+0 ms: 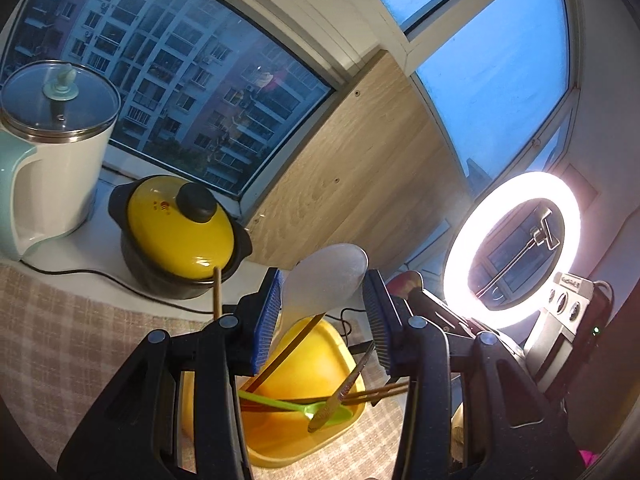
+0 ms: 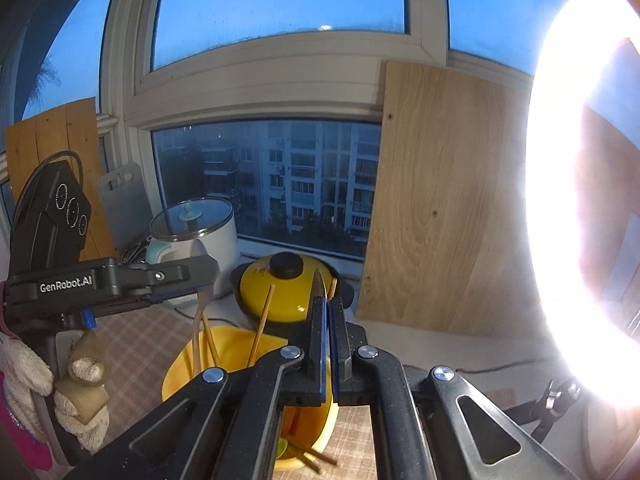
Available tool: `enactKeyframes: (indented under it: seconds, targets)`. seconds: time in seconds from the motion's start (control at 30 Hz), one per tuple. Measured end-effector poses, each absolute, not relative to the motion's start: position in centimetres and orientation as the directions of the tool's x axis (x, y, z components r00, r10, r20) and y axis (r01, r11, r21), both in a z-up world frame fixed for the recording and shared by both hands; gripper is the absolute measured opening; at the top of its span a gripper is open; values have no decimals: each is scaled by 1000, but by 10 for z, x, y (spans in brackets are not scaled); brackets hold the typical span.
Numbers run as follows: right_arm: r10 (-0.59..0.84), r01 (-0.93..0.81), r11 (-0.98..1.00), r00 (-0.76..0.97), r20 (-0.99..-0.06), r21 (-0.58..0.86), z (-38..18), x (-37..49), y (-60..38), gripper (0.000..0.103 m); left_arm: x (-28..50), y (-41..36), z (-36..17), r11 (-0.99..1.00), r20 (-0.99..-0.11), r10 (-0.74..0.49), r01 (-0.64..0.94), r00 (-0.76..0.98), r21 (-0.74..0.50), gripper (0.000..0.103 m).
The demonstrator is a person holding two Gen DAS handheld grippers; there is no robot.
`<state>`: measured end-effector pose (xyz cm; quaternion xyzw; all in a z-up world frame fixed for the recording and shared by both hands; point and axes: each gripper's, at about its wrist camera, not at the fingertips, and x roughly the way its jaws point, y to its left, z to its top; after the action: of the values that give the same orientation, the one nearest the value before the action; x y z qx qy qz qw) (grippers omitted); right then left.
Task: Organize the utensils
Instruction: 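Open both grippers over the bucket, dropping the spoons inside, then move both open grippers back toward the fork and last chopstick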
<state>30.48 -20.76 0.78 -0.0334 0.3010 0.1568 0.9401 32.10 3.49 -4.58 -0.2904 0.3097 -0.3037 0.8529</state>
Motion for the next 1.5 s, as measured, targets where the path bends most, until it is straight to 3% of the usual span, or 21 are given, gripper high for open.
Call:
enactKeyframes:
  seconds: [0.03, 0.1, 0.43, 0.53, 0.6, 0.83, 0.87, 0.97, 1.0, 1.23, 1.5]
  targets:
    - [279, -315, 948, 766, -579, 40, 7, 305, -209, 0, 318, 35, -45, 656, -358, -693, 340, 626, -674, 40]
    - [288, -315, 947, 757, -587, 58, 4, 303, -212, 0, 315, 35, -45, 674, -379, -682, 337, 626, -657, 19]
    - [331, -333, 936, 712, -620, 117, -8, 295, -217, 1, 302, 40, -51, 711, -423, -652, 312, 630, -630, 18]
    - [353, -337, 930, 699, -622, 149, -8, 291, -219, 8, 293, 40, -50, 728, -441, -642, 318, 627, -608, 18]
    - [363, -338, 927, 702, -613, 162, -6, 285, -222, 25, 287, 40, -49, 741, -458, -635, 321, 622, -590, 18]
    - [382, -346, 920, 699, -604, 181, -1, 265, -228, 29, 254, 37, -52, 841, -571, -532, 309, 625, -445, 19]
    - [384, -348, 920, 700, -602, 182, 0, 262, -228, 32, 248, 36, -54, 861, -596, -502, 302, 627, -408, 19]
    - [385, -349, 919, 701, -601, 182, 0, 251, -230, 38, 232, 36, -58, 899, -647, -438, 284, 625, -334, 38]
    - [388, -350, 918, 698, -602, 186, 0, 247, -230, 38, 226, 37, -60, 908, -657, -419, 281, 627, -312, 40]
    - [394, -355, 915, 681, -617, 193, -8, 220, -233, 51, 193, 37, -70, 958, -727, -281, 231, 627, -171, 46]
    - [435, -398, 893, 636, -637, 212, -21, 196, -233, 69, 165, 44, -81, 968, -757, -245, 192, 605, -159, 46]
